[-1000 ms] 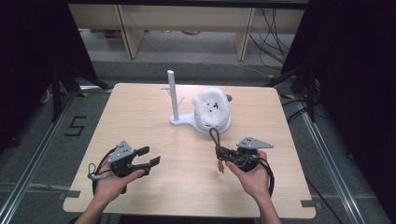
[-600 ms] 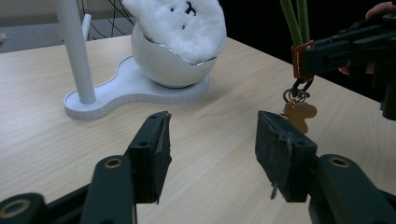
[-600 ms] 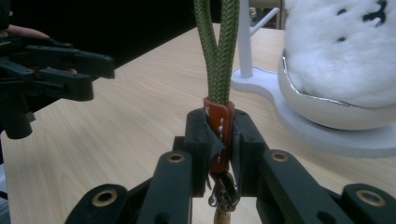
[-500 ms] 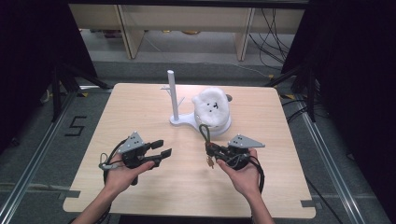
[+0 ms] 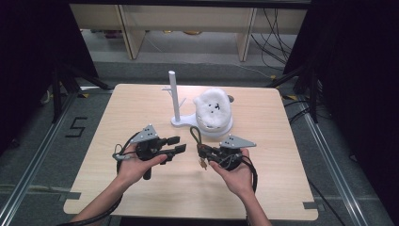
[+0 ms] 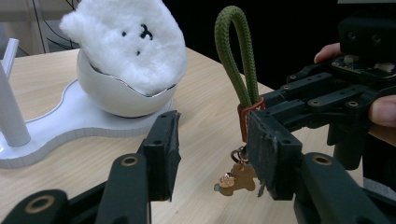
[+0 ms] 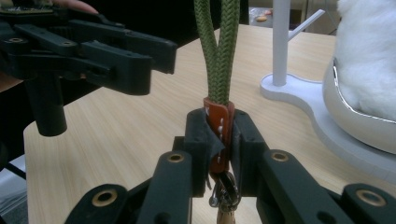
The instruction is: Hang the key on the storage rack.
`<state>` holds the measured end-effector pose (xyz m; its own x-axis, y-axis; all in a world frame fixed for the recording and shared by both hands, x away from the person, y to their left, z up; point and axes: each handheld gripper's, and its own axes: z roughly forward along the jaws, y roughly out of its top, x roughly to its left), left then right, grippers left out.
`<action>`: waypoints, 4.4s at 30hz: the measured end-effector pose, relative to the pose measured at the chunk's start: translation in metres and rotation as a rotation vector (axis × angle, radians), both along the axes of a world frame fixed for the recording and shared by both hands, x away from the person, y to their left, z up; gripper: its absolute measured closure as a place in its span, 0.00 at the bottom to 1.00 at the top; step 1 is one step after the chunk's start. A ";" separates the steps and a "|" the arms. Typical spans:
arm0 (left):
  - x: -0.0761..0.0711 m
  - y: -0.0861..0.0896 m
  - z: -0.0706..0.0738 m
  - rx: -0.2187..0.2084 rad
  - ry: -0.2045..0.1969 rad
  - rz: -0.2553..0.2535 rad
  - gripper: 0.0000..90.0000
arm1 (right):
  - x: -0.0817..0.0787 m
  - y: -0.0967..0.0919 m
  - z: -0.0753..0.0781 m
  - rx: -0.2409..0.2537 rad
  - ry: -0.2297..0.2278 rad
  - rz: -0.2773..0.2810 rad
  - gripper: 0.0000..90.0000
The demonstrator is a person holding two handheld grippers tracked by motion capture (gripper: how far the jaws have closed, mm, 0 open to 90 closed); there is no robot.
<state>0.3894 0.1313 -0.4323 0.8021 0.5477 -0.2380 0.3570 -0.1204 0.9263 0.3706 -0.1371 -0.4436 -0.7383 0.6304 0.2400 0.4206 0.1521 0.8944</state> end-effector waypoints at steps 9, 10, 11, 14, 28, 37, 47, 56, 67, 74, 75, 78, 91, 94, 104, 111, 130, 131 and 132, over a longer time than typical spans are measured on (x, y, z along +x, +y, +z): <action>0.004 -0.009 0.003 -0.041 0.034 -0.044 0.66 | 0.002 0.006 -0.005 -0.010 -0.023 0.041 0.88; 0.005 -0.010 0.003 -0.042 0.035 -0.051 0.67 | 0.000 0.008 -0.005 -0.002 -0.006 0.028 0.88; 0.005 -0.011 0.003 -0.036 0.038 -0.052 0.68 | 0.000 0.008 -0.005 -0.002 -0.005 0.031 0.88; 0.007 -0.011 0.004 -0.054 0.046 -0.059 0.71 | 0.000 0.009 -0.004 -0.001 -0.018 0.039 0.88; 0.011 -0.012 0.001 -0.091 0.079 -0.071 0.82 | -0.002 0.012 -0.006 -0.006 -0.025 0.049 0.88; 0.013 -0.011 0.001 -0.130 0.137 -0.064 0.89 | -0.003 0.013 -0.007 -0.003 -0.016 0.047 0.88; 0.011 -0.010 0.002 -0.162 0.148 -0.054 0.90 | -0.003 0.014 -0.007 0.004 -0.028 0.053 0.88; 0.012 -0.009 0.002 -0.157 0.139 -0.044 0.88 | -0.003 0.014 -0.008 -0.006 -0.035 0.054 0.88; 0.009 -0.009 0.004 -0.163 0.147 -0.054 0.93 | -0.004 0.018 -0.010 0.004 -0.019 0.062 0.88; 0.006 -0.008 0.007 -0.149 0.103 -0.053 0.93 | -0.003 0.020 -0.008 -0.001 -0.027 0.060 0.88; 0.006 -0.008 0.008 -0.148 0.096 -0.054 0.93 | -0.004 0.020 -0.007 0.009 -0.026 0.067 0.87; 0.005 -0.006 0.010 -0.130 0.075 -0.041 0.94 | -0.003 0.020 -0.006 0.017 -0.023 0.061 0.83; 0.009 0.009 0.017 -0.091 -0.011 0.033 0.94 | -0.007 0.009 -0.003 -0.018 -0.012 -0.012 0.69; 0.011 0.014 0.017 -0.091 -0.020 0.053 0.94 | -0.006 0.002 -0.004 -0.042 -0.043 -0.012 0.68; 0.014 0.030 0.020 -0.090 -0.039 0.107 0.94 | -0.013 -0.022 -0.006 -0.032 -0.085 -0.096 0.65; 0.016 0.040 0.023 -0.095 -0.056 0.140 0.94 | -0.018 -0.036 -0.007 -0.031 -0.067 -0.147 0.65; 0.024 0.062 0.031 -0.083 -0.103 0.216 0.94 | -0.026 -0.061 -0.011 -0.042 -0.096 -0.222 0.61; 0.025 0.063 0.031 -0.084 -0.105 0.218 0.94 | -0.028 -0.062 -0.011 -0.045 -0.087 -0.234 0.61; 0.025 0.064 0.031 -0.082 -0.104 0.220 0.94 | -0.027 -0.063 -0.012 -0.048 -0.107 -0.232 0.60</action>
<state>0.4146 0.1948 -0.4012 0.6882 0.6940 -0.2115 0.2685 0.0272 0.9629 0.3437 -0.2004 -0.4561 -0.5920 0.7946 0.1343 0.3526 0.1056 0.9298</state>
